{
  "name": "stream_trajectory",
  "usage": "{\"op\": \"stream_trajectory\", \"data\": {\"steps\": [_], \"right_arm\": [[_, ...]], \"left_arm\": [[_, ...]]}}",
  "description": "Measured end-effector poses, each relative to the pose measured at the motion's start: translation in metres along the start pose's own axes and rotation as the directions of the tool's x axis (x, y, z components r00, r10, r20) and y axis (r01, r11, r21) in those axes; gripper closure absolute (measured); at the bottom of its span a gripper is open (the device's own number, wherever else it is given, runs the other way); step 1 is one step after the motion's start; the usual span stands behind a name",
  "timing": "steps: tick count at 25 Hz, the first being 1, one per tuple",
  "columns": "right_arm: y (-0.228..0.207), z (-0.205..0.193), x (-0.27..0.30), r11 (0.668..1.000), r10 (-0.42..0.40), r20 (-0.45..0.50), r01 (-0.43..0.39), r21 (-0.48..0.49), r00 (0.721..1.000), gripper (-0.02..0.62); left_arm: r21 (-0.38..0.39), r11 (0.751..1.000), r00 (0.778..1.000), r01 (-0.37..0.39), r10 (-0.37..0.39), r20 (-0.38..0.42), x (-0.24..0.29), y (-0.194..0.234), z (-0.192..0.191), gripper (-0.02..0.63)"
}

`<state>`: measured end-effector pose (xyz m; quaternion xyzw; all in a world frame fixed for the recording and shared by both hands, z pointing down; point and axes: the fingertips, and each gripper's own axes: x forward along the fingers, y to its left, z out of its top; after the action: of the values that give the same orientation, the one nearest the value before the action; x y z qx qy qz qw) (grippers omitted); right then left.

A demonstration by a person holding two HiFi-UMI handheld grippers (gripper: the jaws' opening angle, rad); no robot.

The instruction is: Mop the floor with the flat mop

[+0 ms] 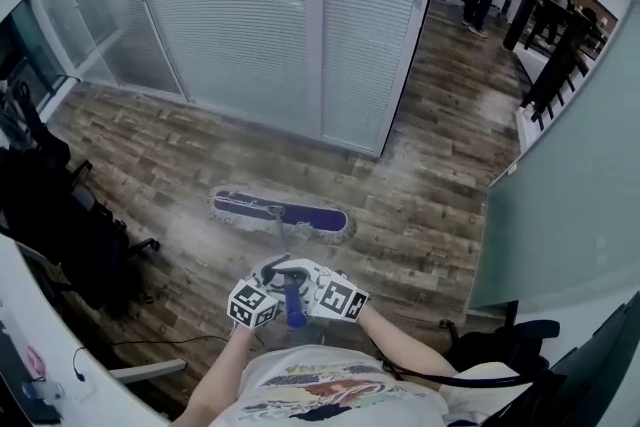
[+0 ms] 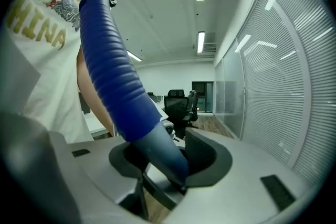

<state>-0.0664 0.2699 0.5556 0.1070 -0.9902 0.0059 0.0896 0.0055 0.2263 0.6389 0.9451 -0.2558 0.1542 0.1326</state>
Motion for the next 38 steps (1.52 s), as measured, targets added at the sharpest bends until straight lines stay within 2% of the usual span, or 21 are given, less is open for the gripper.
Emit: {"op": "stream_trajectory", "data": {"steps": [10,17,21,25,31,38], "right_arm": [[0.120,-0.017,-0.052,1.000,0.017,0.017,-0.017,0.008,1.000,0.420],[0.139,-0.029,-0.065,1.000,-0.004,0.009,0.003,0.015,1.000,0.419],[0.131,-0.036,-0.063,1.000,-0.005,0.007,0.005,0.029,1.000,0.419],[0.117,-0.032,-0.050,0.999,0.035,0.012,-0.035,0.010,0.999,0.416],[0.063,-0.032,-0.019,0.999,0.031,-0.009,-0.030,0.011,0.999,0.416],[-0.020,-0.018,0.033,0.999,0.054,-0.044,-0.054,0.005,0.998,0.414]], "left_arm": [[0.002,1.000,1.000,-0.024,0.024,0.001,-0.032,-0.117,-0.044,0.380],[0.035,0.999,1.000,-0.015,0.016,-0.019,-0.030,-0.140,-0.058,0.380],[0.053,0.999,0.999,0.008,-0.006,-0.037,-0.023,-0.134,-0.062,0.380],[0.046,0.999,1.000,0.011,-0.011,-0.013,-0.024,-0.115,-0.053,0.380],[0.063,0.998,0.999,0.031,-0.029,-0.035,-0.011,-0.055,-0.045,0.380],[0.053,0.997,0.998,0.061,-0.060,-0.020,0.001,0.038,-0.013,0.376]]}}
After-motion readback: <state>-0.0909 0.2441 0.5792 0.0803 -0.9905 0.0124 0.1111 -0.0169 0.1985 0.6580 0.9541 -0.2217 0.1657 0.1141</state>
